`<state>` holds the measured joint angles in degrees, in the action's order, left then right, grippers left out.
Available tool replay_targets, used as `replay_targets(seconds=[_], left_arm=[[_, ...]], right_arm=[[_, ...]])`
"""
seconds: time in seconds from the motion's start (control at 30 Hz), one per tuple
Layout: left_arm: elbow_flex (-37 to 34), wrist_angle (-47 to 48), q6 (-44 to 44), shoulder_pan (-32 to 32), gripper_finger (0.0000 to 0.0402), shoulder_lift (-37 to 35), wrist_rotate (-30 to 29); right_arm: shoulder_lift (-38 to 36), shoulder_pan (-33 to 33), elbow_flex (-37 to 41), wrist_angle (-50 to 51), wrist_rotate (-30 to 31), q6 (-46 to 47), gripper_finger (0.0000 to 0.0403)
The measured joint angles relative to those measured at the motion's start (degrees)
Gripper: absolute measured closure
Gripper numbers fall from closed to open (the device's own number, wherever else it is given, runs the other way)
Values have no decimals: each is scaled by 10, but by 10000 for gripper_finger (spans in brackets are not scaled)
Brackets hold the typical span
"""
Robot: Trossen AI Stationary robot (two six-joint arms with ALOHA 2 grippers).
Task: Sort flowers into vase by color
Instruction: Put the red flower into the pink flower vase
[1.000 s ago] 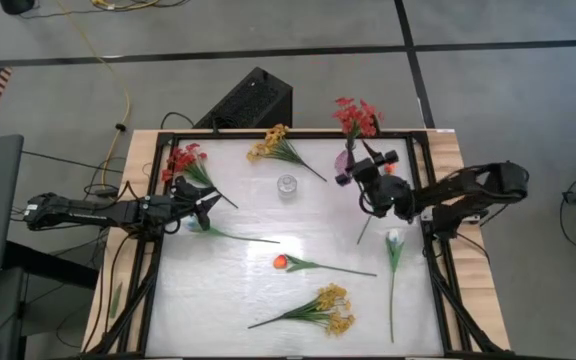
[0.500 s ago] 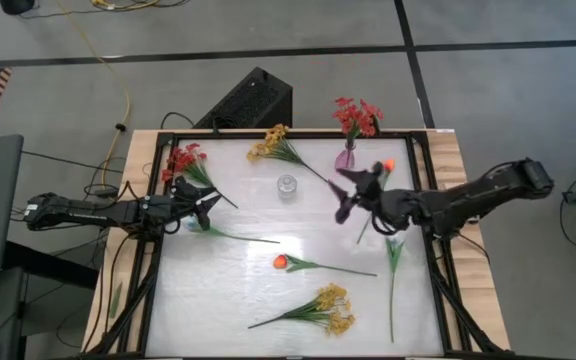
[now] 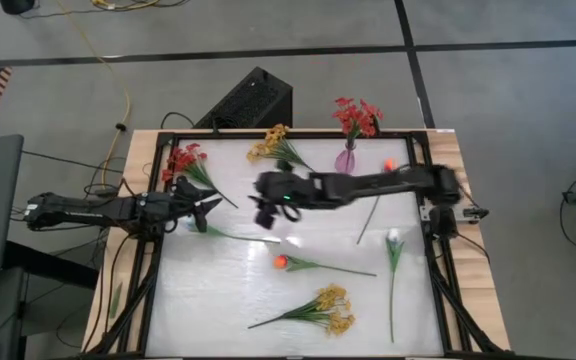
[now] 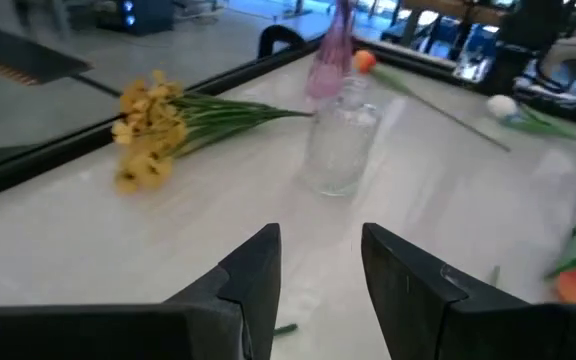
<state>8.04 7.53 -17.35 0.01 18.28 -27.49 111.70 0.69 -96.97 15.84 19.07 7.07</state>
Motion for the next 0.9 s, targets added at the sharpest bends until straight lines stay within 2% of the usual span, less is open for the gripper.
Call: replay_targets(seconds=[0.1,0.27,0.4,0.53,0.63,0.8,0.9], left_arm=[[44,111,-42,0,274,0,-42],[62,252,-168,0,276,0,-146],[62,288,-228,0,276,1,-200],[62,290,-234,0,276,1,-213],[62,290,-234,0,276,0,-213],[60,289,-234,0,276,0,-215],[58,291,-233,0,276,0,-223]], right_arm=[[85,-20,-88,7,-41,0,199],[219,-43,-208,21,-49,9,199],[311,-53,-295,26,-56,30,199],[390,-61,-371,51,-57,43,199],[414,-66,-374,21,-58,51,199],[425,-73,-374,25,-56,51,199],[427,-79,-373,27,-93,65,199]])
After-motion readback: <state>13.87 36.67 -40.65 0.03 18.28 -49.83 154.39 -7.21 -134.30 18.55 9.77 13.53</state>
